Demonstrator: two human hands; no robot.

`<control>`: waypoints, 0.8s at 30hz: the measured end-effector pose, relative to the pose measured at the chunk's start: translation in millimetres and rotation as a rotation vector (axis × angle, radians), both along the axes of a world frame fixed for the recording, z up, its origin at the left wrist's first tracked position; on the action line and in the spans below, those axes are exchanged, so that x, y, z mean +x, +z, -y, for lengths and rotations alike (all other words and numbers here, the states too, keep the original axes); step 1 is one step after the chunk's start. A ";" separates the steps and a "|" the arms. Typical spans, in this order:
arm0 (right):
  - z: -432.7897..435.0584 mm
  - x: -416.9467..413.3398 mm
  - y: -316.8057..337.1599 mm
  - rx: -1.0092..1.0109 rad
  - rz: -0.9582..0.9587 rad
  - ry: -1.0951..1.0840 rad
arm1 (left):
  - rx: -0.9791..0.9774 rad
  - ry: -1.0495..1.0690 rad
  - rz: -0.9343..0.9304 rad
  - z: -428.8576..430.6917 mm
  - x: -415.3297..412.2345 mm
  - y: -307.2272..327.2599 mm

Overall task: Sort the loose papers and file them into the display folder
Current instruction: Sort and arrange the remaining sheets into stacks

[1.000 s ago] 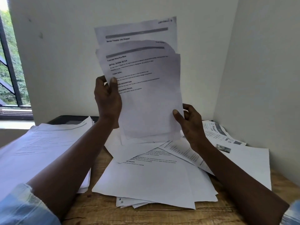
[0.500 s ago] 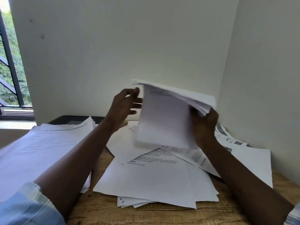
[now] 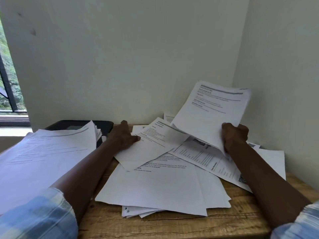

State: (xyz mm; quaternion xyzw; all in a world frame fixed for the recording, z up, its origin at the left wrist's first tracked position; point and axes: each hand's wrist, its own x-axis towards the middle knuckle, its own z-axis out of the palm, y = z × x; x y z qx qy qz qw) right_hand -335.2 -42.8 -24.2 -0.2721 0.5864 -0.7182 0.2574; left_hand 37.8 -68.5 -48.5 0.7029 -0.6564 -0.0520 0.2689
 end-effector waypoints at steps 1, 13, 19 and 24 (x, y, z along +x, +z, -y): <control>0.8 -1.0 0.4 -0.019 0.023 -0.010 | -0.019 0.016 -0.010 0.8 -0.3 -1.2; 9.6 -3.6 1.7 -0.087 0.278 0.024 | 0.045 -0.074 -0.020 6.6 8.7 -7.1; 7.9 -3.5 1.0 -0.074 0.270 0.003 | 0.039 -0.059 -0.057 3.6 6.9 -6.7; 8.8 -2.5 0.7 -0.063 0.260 -0.010 | 0.050 -0.050 -0.037 -0.1 6.0 -5.7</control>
